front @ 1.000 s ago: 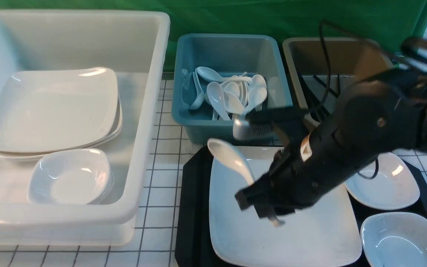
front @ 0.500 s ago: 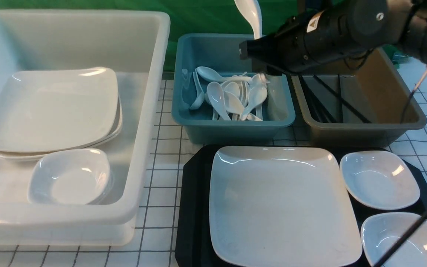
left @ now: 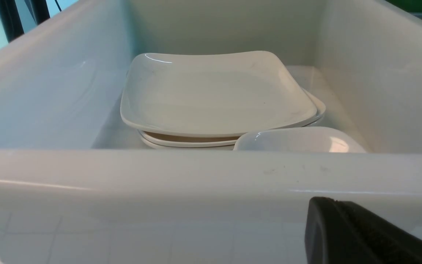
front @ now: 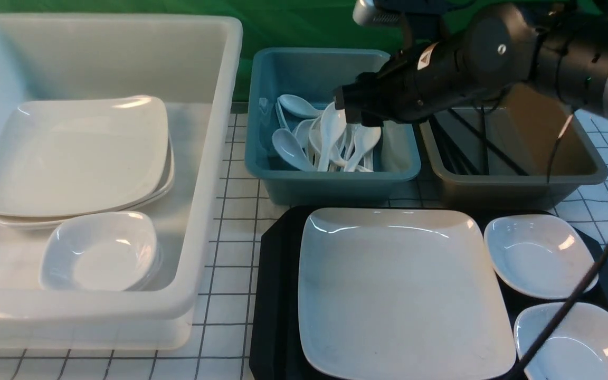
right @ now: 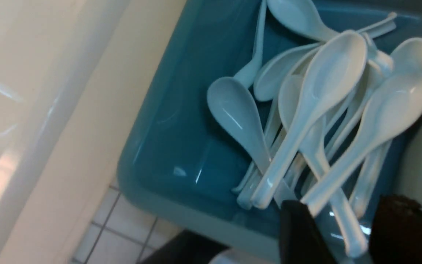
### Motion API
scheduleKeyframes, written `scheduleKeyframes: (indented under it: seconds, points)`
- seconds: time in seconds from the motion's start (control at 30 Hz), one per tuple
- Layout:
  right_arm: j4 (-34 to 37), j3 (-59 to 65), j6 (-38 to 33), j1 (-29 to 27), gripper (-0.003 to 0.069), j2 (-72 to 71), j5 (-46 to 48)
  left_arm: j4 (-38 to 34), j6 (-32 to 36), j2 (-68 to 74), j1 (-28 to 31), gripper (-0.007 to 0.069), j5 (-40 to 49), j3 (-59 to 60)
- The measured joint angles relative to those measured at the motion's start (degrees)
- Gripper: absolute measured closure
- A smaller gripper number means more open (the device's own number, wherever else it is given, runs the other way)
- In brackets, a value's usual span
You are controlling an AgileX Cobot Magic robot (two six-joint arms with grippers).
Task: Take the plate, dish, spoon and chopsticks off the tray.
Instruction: Use the right arm to put the soup spoon into the small storage box in the middle, then use the left arm to grab a plate from the dinner plate
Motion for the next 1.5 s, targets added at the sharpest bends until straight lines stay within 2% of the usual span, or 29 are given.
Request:
scheduleKeyframes:
  seconds: [0.07, 0.1, 0.17, 0.23, 0.47, 0.73, 1.0, 1.07, 1.1, 1.13, 1.17, 1.2, 1.23, 1.27, 1.37, 1.5]
  points:
    - [0.00, -0.28, -3.27, 0.00, 0.0466, -4.77, 5.99, 0.00, 0.00, 0.00, 0.00, 0.0603, 0.00, 0.00]
    - [0.00, -0.28, -3.56, 0.00, 0.0476, -4.78, 6.60, 0.00, 0.00, 0.00, 0.00, 0.0603, 0.00, 0.00]
    - [0.00, -0.60, -6.47, 0.00, 0.0588, -11.32, 13.72, 0.00, 0.00, 0.00, 0.00, 0.0603, 0.00, 0.00]
    - [0.00, -0.63, -7.75, 0.00, 0.0629, -16.87, 19.38, 0.00, 0.00, 0.00, 0.00, 0.0603, 0.00, 0.00]
    - [-0.02, -0.80, -8.44, 0.00, 0.0629, -32.59, 37.01, 0.00, 0.00, 0.00, 0.00, 0.0603, 0.00, 0.00]
    - [-0.24, 7.38, -8.63, 0.00, 0.0629, -45.72, 38.22, 0.00, 0.00, 0.00, 0.00, 0.0603, 0.00, 0.00]
    - [-0.24, 29.23, -7.64, 0.00, 0.0622, -66.75, 37.67, -0.80, -0.40, 0.00, 0.00, 0.0603, -0.79, 0.00]
    - [-0.24, 34.43, -6.54, 0.00, 0.0621, -71.96, 36.05, -7.72, -4.34, 0.00, 0.00, 0.0603, -3.79, 0.00]
    - [-0.24, 36.85, -6.18, 0.00, 0.0618, -74.40, 34.87, -16.76, -9.68, 0.00, 0.00, 0.0603, -6.41, 0.00]
    - [-0.24, 37.76, -6.18, 0.00, 0.0618, -75.32, 34.28, -18.42, -10.68, 0.00, 0.00, 0.0603, -6.41, 0.00]
    - [-0.24, 40.82, -5.98, 0.00, 0.0617, -78.28, 32.02, -30.09, -17.65, 0.00, 0.00, 0.0603, -9.44, 0.00]
    - [-0.24, 41.22, -5.98, 0.00, 0.0617, -78.66, 31.69, -33.20, -19.48, 0.00, 0.00, 0.0603, -10.07, 0.00]
    - [-0.24, 44.03, -5.82, 0.00, 0.0615, -81.35, 29.12, -43.43, -25.68, 0.00, 0.00, 0.0603, -12.28, 0.00]
    - [-0.24, 45.40, -5.71, 0.00, 0.0615, -82.68, 28.02, -47.71, -28.37, 0.00, 0.00, 0.0603, -13.59, 0.00]
    - [-0.24, 47.70, -5.52, 0.00, 0.0615, -84.85, 26.88, -51.11, -31.60, 0.00, 0.00, 0.0603, -16.20, 0.00]
    - [-0.24, 48.17, -5.29, 0.00, 0.0613, -85.10, 26.78, -46.43, -32.21, 0.00, 0.00, 0.0603, -19.37, 0.00]
